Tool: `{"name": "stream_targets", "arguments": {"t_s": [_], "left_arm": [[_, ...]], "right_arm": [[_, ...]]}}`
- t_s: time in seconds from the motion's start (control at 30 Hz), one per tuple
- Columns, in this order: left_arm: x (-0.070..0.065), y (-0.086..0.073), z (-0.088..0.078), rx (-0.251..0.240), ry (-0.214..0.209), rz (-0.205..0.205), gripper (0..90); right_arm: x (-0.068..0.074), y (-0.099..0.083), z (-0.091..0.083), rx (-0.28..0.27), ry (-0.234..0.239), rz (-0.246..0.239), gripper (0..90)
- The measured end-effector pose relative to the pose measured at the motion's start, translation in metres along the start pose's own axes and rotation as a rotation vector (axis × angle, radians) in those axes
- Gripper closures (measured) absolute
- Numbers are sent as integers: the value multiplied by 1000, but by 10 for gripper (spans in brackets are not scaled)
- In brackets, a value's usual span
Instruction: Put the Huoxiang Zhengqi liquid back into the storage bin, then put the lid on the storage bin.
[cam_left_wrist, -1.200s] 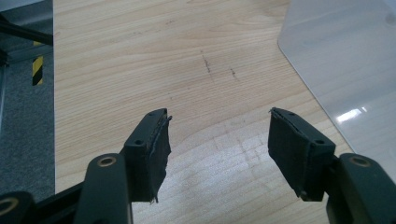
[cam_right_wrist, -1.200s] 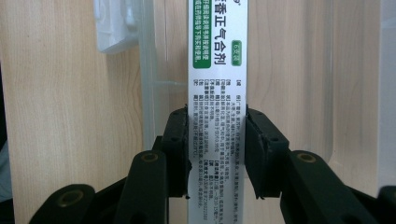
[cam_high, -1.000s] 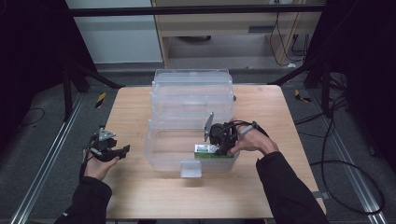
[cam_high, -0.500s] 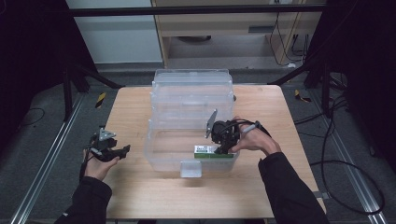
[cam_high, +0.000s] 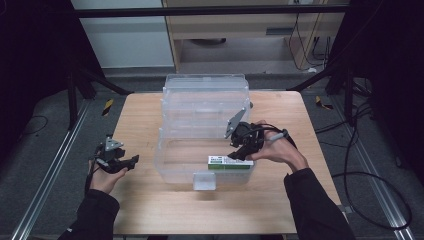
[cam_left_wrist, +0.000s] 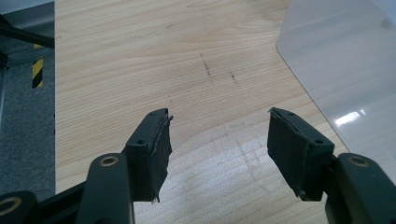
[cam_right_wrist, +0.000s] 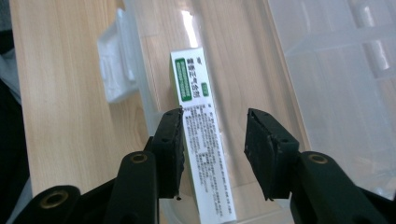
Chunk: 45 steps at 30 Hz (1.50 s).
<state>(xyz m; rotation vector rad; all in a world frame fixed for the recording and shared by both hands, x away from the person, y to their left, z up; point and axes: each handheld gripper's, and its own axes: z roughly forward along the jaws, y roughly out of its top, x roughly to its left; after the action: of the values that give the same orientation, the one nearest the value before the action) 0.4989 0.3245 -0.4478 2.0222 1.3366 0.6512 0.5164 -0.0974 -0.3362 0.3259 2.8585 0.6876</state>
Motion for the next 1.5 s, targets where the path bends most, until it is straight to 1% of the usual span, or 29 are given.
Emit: {"name": "stream_targets", "arguments": {"t_s": [0.07,0.13,0.27,0.37,0.5,0.6,0.63,0.83,0.97,1.03,1.13,1.3,1.5], "left_arm": [[1,0,0,-4,1,-5,397],[1,0,-1,-8,1,-7,406],[1,2,-4,-25,-4,-6,435],[1,3,-5,-30,-7,-8,444],[2,2,-5,-31,0,-12,445],[2,3,-6,-34,-2,-12,444],[2,2,-6,-34,-1,-12,444],[4,2,-6,-36,1,-18,442],[4,3,-7,-42,-1,-21,440],[4,3,-8,-44,1,-21,439],[4,3,-8,-46,1,-21,439],[4,3,-7,-41,2,-19,437],[2,5,-8,-43,4,-15,436]], "right_arm": [[3,1,-1,-19,13,13,569],[6,1,-1,-33,23,15,565],[11,2,2,-40,37,28,552],[16,4,7,-22,46,22,545],[20,7,16,-20,61,17,539],[25,10,23,-3,64,3,531],[26,11,25,-5,67,7,530],[28,12,35,-11,83,10,518],[31,14,44,15,79,-2,514],[31,16,46,10,82,-2,519],[33,17,49,24,88,-1,530],[33,14,56,35,123,22,553],[35,15,65,56,135,10,574]]}}
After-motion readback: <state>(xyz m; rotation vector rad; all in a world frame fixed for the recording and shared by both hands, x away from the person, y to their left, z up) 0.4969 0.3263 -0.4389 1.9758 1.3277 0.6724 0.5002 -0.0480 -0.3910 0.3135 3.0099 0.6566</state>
